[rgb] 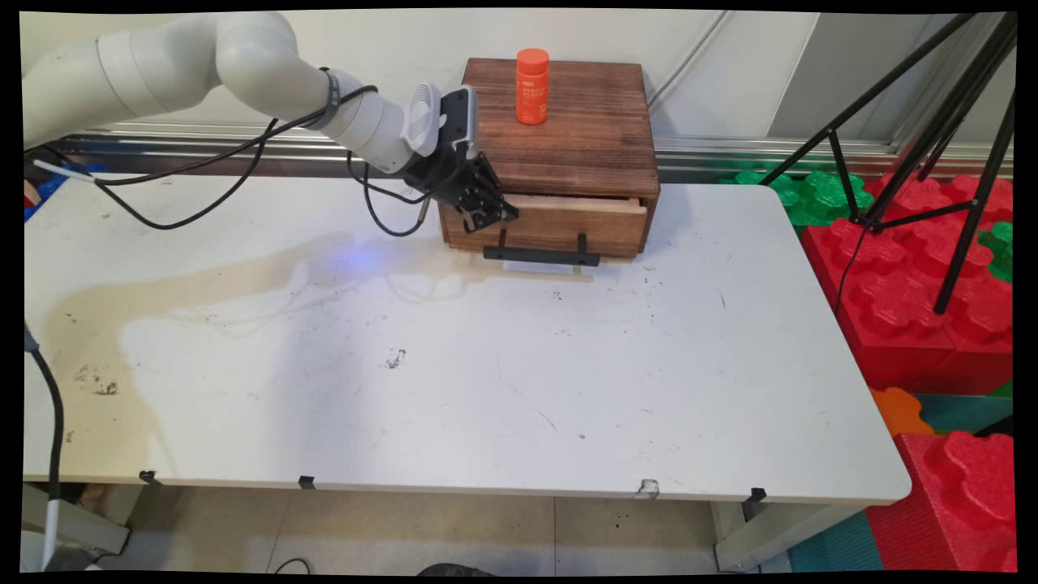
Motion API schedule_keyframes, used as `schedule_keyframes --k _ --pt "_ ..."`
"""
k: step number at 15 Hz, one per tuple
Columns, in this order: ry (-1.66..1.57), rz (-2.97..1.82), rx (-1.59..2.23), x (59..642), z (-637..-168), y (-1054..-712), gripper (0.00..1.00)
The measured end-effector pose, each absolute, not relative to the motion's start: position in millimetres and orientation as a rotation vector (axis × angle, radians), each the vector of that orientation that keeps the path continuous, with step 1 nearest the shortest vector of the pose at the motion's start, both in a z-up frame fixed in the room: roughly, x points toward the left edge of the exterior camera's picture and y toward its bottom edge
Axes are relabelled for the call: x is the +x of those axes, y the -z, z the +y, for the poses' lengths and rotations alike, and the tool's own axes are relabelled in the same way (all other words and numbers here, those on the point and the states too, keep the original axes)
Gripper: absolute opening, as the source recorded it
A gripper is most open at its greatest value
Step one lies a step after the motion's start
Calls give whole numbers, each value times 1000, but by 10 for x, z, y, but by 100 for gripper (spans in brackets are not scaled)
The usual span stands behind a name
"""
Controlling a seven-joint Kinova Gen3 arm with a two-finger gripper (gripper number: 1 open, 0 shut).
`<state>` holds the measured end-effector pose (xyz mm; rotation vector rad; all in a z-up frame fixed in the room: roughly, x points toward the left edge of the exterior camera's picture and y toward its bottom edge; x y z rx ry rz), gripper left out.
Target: Open the drawer
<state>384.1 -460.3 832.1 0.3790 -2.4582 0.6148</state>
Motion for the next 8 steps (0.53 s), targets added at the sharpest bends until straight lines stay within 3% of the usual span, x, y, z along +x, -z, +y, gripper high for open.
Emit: schedule_keyframes --k 8 --pt "-638 -2459 381 3914 -4786 -8302 0"
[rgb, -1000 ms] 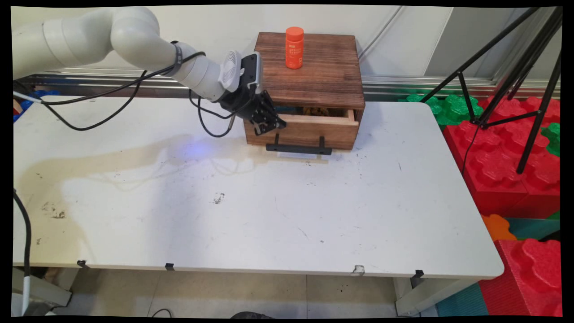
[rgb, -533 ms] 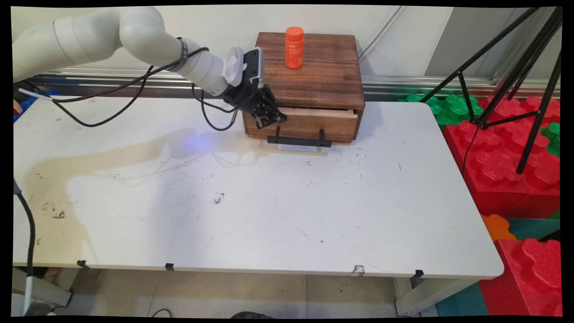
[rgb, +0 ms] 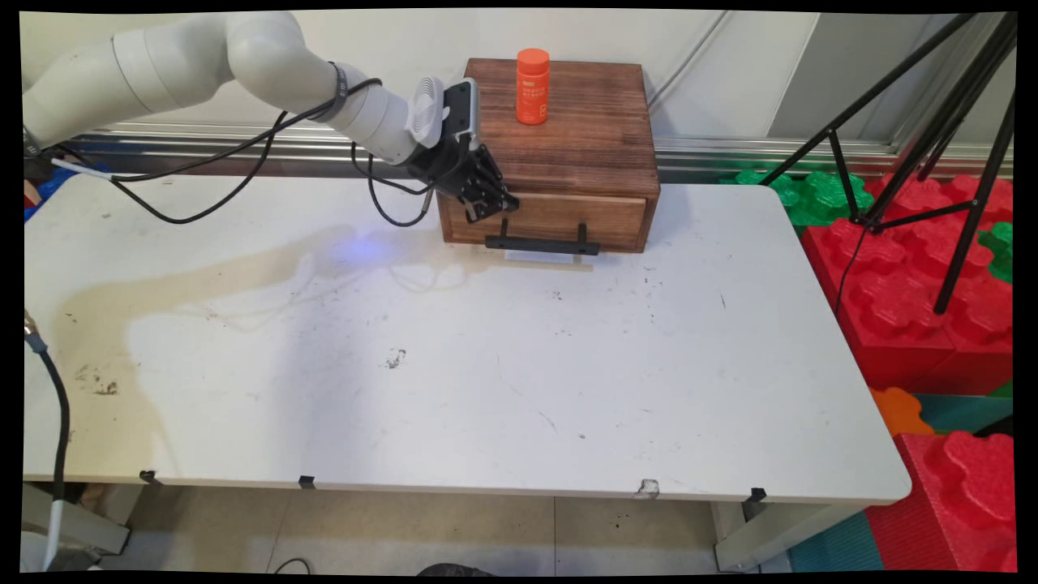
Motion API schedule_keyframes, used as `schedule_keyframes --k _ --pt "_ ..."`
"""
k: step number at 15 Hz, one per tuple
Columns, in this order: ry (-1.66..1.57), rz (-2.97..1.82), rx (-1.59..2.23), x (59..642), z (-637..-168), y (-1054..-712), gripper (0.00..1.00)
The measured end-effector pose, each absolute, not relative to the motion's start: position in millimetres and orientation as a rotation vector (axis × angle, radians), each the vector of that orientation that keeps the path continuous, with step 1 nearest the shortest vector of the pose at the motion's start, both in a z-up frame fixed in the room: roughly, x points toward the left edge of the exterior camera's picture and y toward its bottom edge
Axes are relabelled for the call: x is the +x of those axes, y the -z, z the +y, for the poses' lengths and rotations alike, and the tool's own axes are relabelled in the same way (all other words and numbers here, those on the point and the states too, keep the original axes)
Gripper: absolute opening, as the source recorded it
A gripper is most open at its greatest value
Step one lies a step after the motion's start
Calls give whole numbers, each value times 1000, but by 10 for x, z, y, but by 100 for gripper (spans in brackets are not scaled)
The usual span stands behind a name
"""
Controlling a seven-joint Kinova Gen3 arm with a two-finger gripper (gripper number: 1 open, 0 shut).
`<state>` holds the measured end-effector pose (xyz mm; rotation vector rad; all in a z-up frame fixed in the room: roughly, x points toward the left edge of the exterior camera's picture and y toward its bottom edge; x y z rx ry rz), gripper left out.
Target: Open the drawer
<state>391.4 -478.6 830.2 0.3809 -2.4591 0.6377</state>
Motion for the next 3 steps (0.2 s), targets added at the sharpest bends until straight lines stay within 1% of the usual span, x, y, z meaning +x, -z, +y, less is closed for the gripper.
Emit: schedule_keyframes --k 3 --pt "-638 -2457 372 3934 -4800 -8312 0"
